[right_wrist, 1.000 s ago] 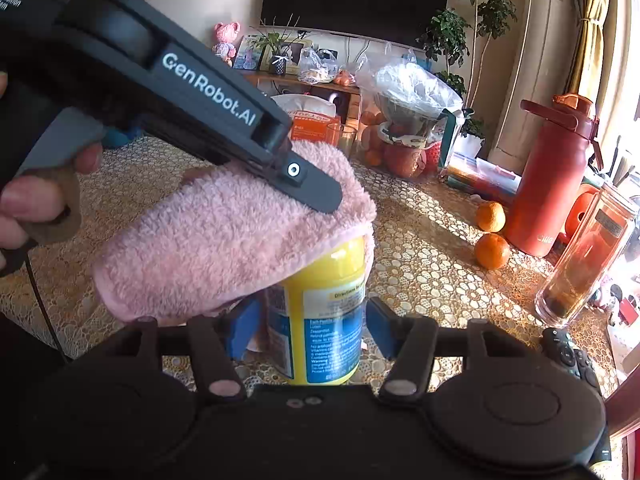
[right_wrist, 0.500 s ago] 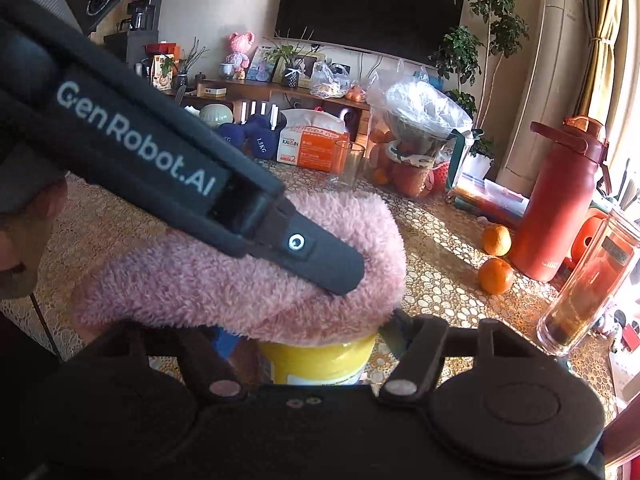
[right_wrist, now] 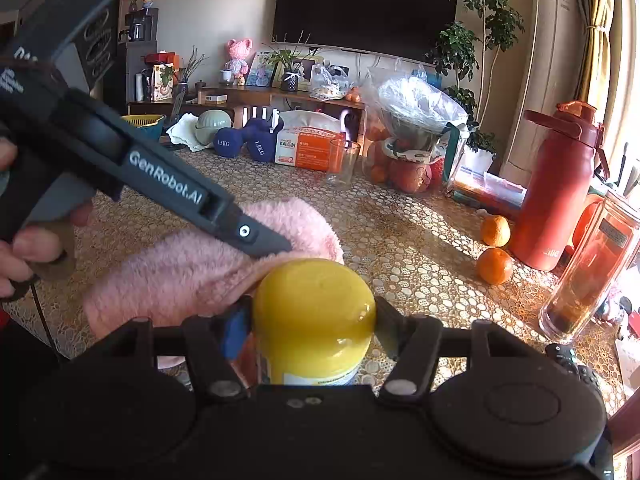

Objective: Clean container
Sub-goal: 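Rub the towel in the left tool over the can's yellow cap held by the right tool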

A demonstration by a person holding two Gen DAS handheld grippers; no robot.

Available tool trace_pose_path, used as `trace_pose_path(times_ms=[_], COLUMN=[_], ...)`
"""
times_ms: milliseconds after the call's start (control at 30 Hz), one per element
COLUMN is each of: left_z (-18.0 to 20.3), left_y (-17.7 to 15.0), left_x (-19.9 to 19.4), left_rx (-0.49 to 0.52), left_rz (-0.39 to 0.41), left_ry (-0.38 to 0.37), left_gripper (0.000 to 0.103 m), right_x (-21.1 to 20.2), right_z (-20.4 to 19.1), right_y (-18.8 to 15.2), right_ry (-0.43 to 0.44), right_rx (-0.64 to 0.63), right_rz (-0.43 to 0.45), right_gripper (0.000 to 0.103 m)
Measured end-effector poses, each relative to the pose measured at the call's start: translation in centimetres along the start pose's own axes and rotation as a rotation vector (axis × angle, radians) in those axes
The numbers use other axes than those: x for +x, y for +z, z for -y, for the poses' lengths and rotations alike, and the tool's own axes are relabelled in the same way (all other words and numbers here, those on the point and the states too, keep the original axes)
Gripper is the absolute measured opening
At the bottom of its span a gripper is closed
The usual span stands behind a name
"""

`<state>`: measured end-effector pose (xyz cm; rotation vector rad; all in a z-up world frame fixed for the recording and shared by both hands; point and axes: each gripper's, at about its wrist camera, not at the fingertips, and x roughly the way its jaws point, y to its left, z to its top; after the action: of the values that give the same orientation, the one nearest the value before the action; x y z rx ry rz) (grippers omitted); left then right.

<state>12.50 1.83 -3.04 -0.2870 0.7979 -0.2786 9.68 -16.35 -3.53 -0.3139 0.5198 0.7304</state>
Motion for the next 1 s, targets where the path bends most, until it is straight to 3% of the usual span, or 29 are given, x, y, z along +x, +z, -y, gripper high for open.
trace_pose_path(times_ms=[133,367,700,833,1000], left_z=[-0.9,0.7,7.5,10.1,8.5], left_y=[-1.4,-1.3,-0.7,-0.9,-0.4], left_x=[0.6,-0.8,-3.4,-2.7,0.0], left_rx=[-0.015,0.005,0.133,0.240,0.194], left_rz=[-0.027,-0.012,-0.022,-0.029,-0.066], left_ry=[0.001,-0.065,-0.269,-0.221,-0.151], left_gripper=[0.018,0.018,0.018,0.018,0.017], right_x=[-0.6,-2.9,-5.0,-5.1,-5.1], right_z=[0.7,2.6,1.8,1.1,0.8], right_y=[-0.1,-1.4,-3.8,-3.8,-3.8], right_ry=[-0.004,-0.004,0.018,0.017,0.015], right_rx=[0.018,0.067,0.018,-0.029,-0.045], right_rz=[-0.013,-0.038,-0.068,-0.062,-0.057], right_gripper=[0.062,0.062,0.062,0.062,0.062])
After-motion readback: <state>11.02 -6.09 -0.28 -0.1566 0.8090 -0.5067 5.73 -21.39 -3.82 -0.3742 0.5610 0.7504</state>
